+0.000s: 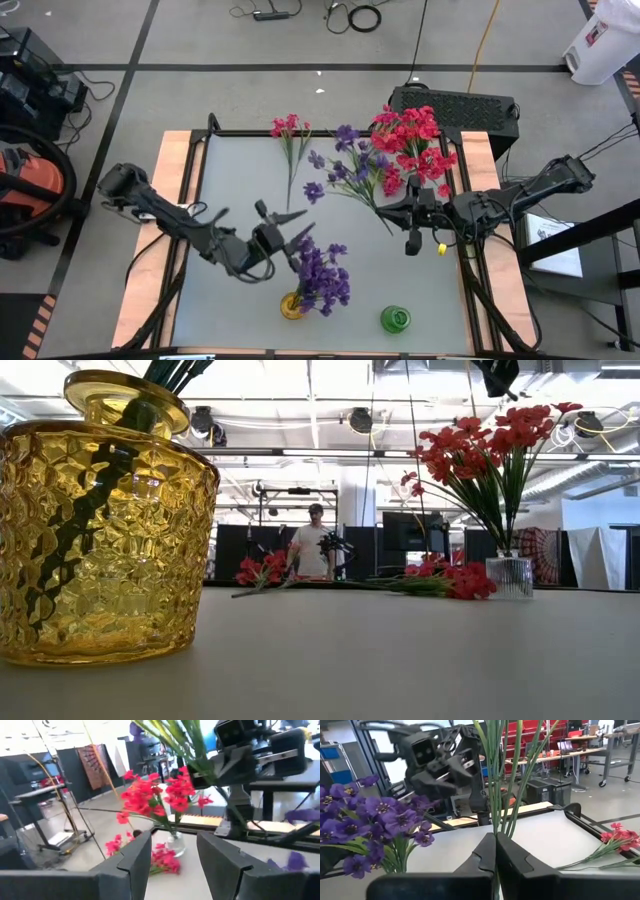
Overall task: Sort flowers into vase by color
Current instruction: Put the purple flower into the yellow transparent vase
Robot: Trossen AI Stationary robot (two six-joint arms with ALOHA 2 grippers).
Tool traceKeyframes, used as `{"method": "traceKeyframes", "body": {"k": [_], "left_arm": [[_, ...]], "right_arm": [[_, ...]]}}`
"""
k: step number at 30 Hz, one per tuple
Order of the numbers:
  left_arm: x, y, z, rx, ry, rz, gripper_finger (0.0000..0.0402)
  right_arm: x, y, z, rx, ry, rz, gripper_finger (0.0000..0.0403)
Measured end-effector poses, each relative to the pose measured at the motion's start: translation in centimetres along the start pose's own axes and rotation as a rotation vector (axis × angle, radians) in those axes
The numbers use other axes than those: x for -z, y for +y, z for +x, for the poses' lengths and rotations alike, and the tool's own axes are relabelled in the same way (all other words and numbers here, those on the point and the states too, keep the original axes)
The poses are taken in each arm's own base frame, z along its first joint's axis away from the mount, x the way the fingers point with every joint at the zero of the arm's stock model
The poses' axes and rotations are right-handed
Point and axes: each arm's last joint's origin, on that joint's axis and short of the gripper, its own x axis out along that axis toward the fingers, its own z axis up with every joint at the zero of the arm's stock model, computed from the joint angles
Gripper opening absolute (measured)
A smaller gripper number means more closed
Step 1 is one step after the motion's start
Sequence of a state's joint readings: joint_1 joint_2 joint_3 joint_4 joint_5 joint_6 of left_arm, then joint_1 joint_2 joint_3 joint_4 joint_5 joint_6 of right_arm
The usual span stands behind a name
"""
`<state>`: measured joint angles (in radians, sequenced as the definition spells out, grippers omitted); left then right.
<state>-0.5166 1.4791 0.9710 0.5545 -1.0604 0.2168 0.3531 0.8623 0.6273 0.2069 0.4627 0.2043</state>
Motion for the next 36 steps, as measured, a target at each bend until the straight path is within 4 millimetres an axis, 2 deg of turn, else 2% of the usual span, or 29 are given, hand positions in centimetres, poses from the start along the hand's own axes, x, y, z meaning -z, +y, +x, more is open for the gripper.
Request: {"method": "traceKeyframes", "body": {"k": [3, 8, 11, 15, 19, 23, 31, 36], "left_arm": [[-0.8, 1.5, -0.6, 0.089, 0.025, -0.008, 0.0166], [-2.3, 4.0, -2.7, 0.329, 0.062, 0.019, 0.0166], [-3.4, 5.2, -3.3, 0.502, 0.005, 0.064, 0.0166], [-5.0, 7.6, -2.8, 0.561, -0.118, 0.067, 0.0166], [-5.7, 9.8, -1.0, 0.605, -0.205, 0.036, 0.0166], [-5.7, 11.1, 1.7, 0.642, -0.292, -0.007, 0.0166], [-3.0, 11.1, 7.8, 0.686, -0.373, -0.094, 0.0166], [-1.1, 11.0, 10.4, 0.694, -0.399, -0.147, 0.0166]], "right_arm": [[0.0, 0.0, 0.0, 0.000, 0.002, -0.001, 0.0000], [0.0, 0.1, 0.0, -0.032, 0.007, -0.013, 0.0000], [-0.1, 0.2, 0.0, -0.047, -0.004, -0.031, 0.0000], [-0.6, 0.3, 0.0, -0.056, -0.054, -0.046, 0.0000], [-1.0, 0.3, -0.1, -0.069, -0.092, -0.061, 0.0000], [-1.2, 0.5, -0.1, -0.115, -0.113, -0.078, 0.0000], [-1.6, 0.6, -0.1, -0.121, -0.151, -0.090, 0.0000], [-1.6, 0.6, -0.1, -0.121, -0.149, -0.093, 0.0000]]}}
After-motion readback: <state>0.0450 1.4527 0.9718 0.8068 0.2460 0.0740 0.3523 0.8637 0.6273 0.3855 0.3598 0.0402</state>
